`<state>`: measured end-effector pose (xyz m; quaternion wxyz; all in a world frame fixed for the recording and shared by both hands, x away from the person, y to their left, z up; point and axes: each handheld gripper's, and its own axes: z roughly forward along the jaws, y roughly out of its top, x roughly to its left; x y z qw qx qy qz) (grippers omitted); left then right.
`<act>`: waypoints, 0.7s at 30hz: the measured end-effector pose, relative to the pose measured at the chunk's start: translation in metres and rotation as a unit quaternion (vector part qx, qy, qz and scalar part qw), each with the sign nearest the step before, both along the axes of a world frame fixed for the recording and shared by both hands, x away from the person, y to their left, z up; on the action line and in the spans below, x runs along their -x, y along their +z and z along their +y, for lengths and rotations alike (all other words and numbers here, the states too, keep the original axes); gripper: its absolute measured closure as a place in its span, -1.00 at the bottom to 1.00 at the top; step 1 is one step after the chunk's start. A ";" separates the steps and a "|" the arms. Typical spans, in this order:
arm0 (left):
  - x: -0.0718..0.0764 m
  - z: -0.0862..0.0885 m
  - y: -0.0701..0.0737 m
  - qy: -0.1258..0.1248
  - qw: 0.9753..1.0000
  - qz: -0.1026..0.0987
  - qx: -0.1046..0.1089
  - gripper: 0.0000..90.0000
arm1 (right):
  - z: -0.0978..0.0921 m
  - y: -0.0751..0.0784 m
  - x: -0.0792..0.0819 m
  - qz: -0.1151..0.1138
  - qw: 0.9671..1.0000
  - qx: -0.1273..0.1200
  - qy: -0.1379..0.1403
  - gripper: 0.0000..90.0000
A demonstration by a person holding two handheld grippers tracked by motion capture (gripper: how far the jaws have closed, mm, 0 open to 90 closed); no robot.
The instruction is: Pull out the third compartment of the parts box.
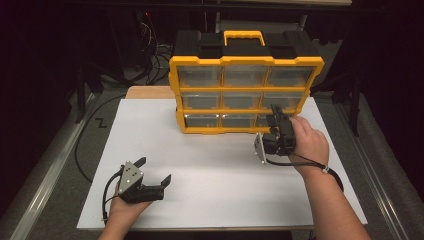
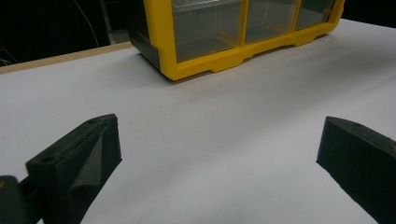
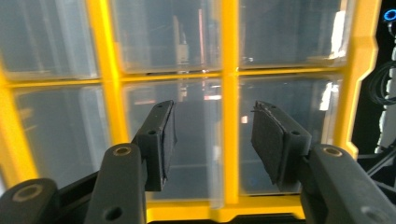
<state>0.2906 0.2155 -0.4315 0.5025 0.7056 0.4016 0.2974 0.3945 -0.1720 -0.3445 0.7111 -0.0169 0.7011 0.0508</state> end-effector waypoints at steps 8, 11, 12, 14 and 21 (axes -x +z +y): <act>0.001 0.000 0.000 -0.004 1.000 0.000 0.001 -0.99 | 0.001 0.025 -0.009 -0.024 1.000 0.002 -0.002 0.23; 0.001 0.001 0.001 -0.005 1.000 -0.001 0.002 -0.99 | 0.001 0.038 -0.013 -0.034 0.999 0.001 -0.005 0.26; 0.002 0.001 0.001 -0.006 1.000 -0.001 0.002 -0.99 | 0.001 0.038 -0.013 -0.034 0.999 0.001 -0.005 0.26; 0.002 0.001 0.001 -0.008 1.000 -0.002 0.003 -0.99 | 0.002 0.045 -0.014 -0.036 0.999 0.002 -0.006 0.29; 0.002 0.001 0.001 -0.009 1.000 -0.002 0.004 -0.99 | 0.004 0.060 -0.020 -0.048 0.999 -0.002 -0.006 0.39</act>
